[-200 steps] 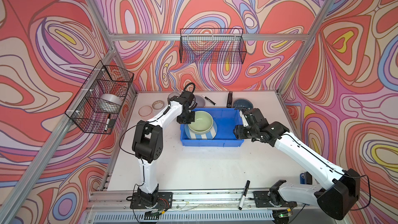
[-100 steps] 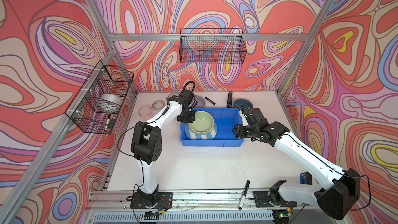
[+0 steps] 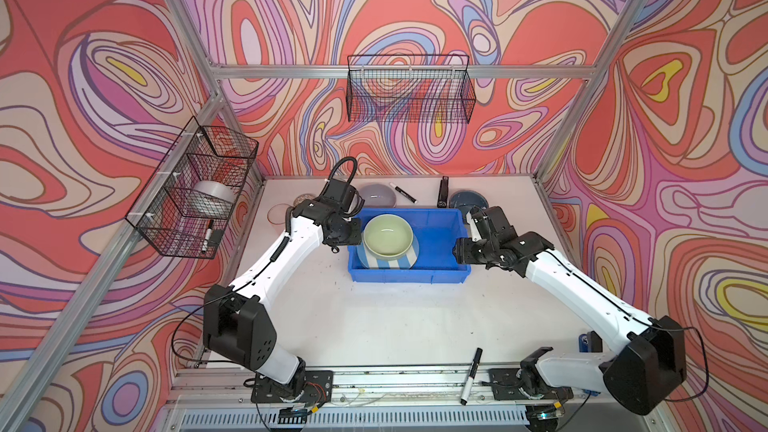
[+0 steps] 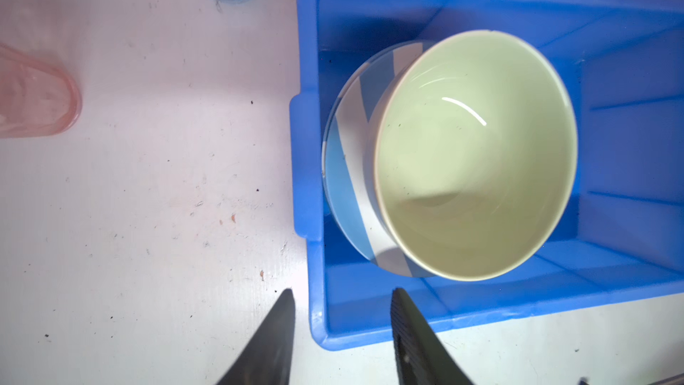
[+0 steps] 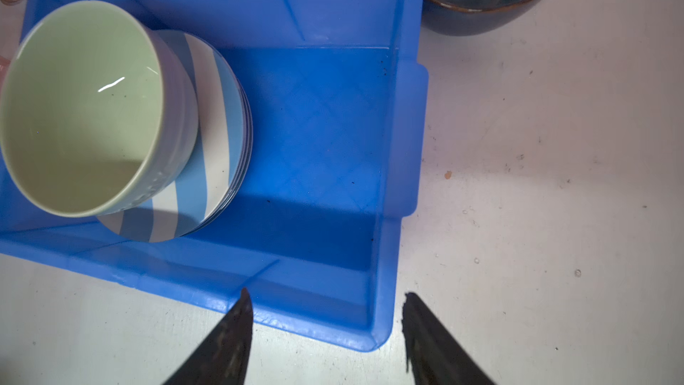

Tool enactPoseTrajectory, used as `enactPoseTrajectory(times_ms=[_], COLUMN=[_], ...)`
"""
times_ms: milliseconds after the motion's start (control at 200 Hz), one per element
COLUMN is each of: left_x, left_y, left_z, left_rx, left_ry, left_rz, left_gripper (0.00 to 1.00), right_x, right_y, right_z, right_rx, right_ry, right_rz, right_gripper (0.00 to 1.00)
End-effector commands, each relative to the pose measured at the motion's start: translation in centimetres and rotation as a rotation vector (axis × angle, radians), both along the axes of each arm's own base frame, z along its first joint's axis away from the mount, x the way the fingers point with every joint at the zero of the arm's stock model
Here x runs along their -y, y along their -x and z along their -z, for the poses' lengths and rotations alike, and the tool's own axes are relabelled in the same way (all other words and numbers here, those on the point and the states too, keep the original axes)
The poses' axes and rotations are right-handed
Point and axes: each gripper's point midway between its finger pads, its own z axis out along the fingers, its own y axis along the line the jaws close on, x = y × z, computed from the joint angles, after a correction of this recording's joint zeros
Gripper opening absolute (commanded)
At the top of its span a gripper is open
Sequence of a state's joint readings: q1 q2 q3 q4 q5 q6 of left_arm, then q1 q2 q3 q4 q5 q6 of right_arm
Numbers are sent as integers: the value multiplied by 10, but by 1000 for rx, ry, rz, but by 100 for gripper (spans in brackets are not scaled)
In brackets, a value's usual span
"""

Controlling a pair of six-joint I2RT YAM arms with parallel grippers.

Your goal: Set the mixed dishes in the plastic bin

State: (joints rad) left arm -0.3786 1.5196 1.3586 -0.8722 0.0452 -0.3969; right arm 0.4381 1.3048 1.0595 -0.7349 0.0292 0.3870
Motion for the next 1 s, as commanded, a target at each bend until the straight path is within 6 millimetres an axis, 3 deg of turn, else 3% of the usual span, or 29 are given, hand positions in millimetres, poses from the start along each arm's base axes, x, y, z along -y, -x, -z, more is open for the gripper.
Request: enactPoseTrajectory(times_ms=[0, 190, 381, 866, 997], left_x=[-13, -14, -11, -3, -6], left_y=[13, 24, 21, 14, 20], left_z=[20, 45, 61, 88, 91], left_rx=[-31, -54, -74, -117, -134], left_ry=[-43, -15, -12, 3, -2], left_rz=[-22, -30, -18, -6, -16], left_gripper=[46, 46, 44, 28, 23], right_x=[7, 14, 14, 14, 12], right_y=[-4, -10, -14, -18, -17], right_z=[17, 36, 53, 76, 79], right_rx=[-28, -46, -70, -111, -125], right_ry=[6, -22, -30, 1, -2], right_rz=[28, 66, 72, 59, 52], right_gripper=[66, 64, 60, 43, 30])
